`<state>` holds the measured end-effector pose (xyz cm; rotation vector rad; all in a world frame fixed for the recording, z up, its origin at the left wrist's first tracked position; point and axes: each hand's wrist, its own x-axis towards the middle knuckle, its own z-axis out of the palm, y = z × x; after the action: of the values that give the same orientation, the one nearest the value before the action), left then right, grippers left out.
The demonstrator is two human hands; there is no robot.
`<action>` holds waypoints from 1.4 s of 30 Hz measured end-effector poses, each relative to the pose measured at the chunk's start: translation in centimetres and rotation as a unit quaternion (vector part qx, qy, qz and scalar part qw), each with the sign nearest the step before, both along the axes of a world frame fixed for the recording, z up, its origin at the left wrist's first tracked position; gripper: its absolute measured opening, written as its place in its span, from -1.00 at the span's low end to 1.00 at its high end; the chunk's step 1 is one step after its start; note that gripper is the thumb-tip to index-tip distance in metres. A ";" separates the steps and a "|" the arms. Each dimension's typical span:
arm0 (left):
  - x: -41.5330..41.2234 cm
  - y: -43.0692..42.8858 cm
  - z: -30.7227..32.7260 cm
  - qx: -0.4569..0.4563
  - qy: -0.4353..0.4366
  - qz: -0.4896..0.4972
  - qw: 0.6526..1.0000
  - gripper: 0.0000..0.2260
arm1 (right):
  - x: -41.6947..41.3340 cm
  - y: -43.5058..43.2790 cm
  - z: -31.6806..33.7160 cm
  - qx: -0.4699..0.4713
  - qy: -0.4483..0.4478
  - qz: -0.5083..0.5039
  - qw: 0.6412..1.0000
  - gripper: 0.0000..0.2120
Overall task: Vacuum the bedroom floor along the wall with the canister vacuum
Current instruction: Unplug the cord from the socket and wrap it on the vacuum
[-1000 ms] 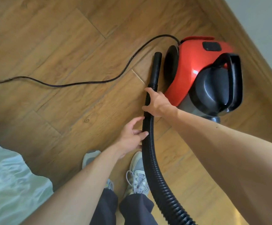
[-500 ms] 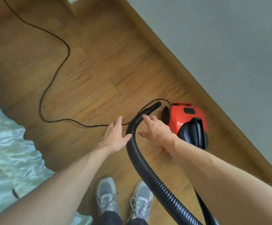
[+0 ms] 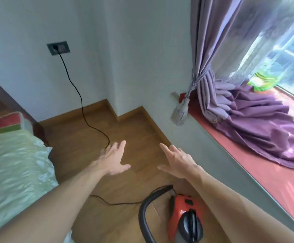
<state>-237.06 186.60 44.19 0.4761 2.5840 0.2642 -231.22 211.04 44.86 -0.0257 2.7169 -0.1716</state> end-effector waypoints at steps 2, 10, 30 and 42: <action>-1.2 -0.6 5.4 -0.002 0.047 -0.003 0.999 -0.16 | -1.1 0.1 6.0 0.010 0.028 0.017 0.999 -0.18; -3.9 -2.8 23.5 -0.025 0.156 0.003 0.987 -0.17 | -4.5 -0.4 24.8 0.061 0.131 0.092 0.985 -0.19; -8.7 -18.0 39.8 -0.077 0.251 0.096 0.960 -0.18 | -16.2 -12.2 38.5 0.034 0.228 0.184 0.955 -0.19; -24.8 -27.9 39.6 -0.044 0.230 0.111 0.966 -0.22 | -32.5 -24.6 39.8 0.032 0.231 0.180 0.956 -0.23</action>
<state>-261.84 158.75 83.75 0.2328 3.0943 0.1217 -263.71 186.44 84.65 -0.6094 3.1125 0.0389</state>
